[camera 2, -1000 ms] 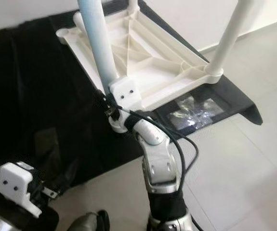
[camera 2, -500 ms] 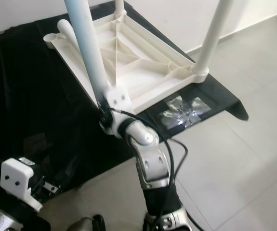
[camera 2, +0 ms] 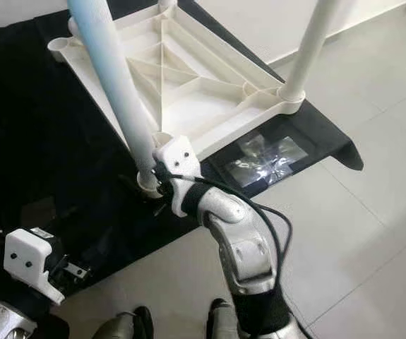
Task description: Building children table
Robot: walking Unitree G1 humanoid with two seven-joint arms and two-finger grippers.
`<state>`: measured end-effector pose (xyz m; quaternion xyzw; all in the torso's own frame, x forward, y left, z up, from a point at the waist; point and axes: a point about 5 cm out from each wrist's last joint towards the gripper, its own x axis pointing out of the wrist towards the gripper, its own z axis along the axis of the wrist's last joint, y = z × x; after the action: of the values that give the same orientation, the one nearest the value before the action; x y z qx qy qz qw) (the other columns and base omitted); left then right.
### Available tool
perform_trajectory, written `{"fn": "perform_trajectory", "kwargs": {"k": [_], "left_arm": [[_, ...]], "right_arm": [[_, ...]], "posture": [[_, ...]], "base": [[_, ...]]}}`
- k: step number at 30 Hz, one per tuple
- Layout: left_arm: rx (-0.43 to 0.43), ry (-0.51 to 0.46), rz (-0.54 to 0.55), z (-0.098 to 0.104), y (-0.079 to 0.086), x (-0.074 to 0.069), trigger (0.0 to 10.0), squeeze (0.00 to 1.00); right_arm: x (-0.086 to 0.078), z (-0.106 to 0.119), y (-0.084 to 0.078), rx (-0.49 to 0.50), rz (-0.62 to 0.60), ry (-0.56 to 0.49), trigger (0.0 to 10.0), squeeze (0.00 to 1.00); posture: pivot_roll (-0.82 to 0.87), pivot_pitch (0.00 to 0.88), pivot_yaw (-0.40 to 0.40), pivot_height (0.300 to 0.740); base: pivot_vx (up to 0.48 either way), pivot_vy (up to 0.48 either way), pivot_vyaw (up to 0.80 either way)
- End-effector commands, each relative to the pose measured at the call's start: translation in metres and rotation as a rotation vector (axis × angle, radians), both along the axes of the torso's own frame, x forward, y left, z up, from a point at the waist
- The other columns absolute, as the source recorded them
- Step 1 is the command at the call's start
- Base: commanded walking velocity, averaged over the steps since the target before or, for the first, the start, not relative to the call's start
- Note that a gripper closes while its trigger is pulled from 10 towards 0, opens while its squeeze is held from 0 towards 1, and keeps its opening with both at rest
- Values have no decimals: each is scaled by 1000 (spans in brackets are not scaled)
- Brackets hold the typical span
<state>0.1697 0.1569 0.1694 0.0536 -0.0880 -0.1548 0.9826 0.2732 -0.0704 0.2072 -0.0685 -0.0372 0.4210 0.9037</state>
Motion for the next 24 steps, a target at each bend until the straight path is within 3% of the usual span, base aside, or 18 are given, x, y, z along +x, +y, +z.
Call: {"fn": "perform_trajectory", "kwargs": {"k": [1,8,12,14,17,18,19,20,24], "left_arm": [[3,18,12,-5,2,-1,10000,0],[5,16,42,-7,4,2,10000,0],[3,19,77,-9,6,4,10000,0],[5,32,211,-13,17,6,10000,0],[5,32,211,-13,17,6,10000,0],[4,57,297,-16,24,6,10000,0],[-8,104,371,-21,30,5,10000,0],[-12,139,439,-23,34,4,10000,0],[-17,182,517,-25,35,0,10000,0]], "right_arm": [[-14,-12,0,-9,43,26,10000,1000],[-26,-31,-22,1,-118,62,10000,1000],[-31,-35,-23,-5,-132,60,10000,1000],[-35,-38,-26,-9,-164,43,10000,1000],[-35,-38,-26,-9,-164,43,10000,1000],[-36,-38,-27,-10,-171,39,10000,847],[-38,-39,-27,-16,-171,35,10000,39],[-39,-40,-28,-21,-176,30,10000,0],[-38,-40,-31,-24,-200,19,10000,0]], "posture": [[13,256,19,740],[-11,239,12,740],[-29,225,12,740],[-50,210,5,740],[-50,210,5,740],[-53,204,10,740],[-56,201,14,740],[-53,194,16,740],[-51,185,17,740]], "base": [[0,0,0],[0,0,0],[0,0,0],[0,0,0],[0,0,0],[0,0,0],[0,0,0],[0,0,0],[0,0,0]]}}
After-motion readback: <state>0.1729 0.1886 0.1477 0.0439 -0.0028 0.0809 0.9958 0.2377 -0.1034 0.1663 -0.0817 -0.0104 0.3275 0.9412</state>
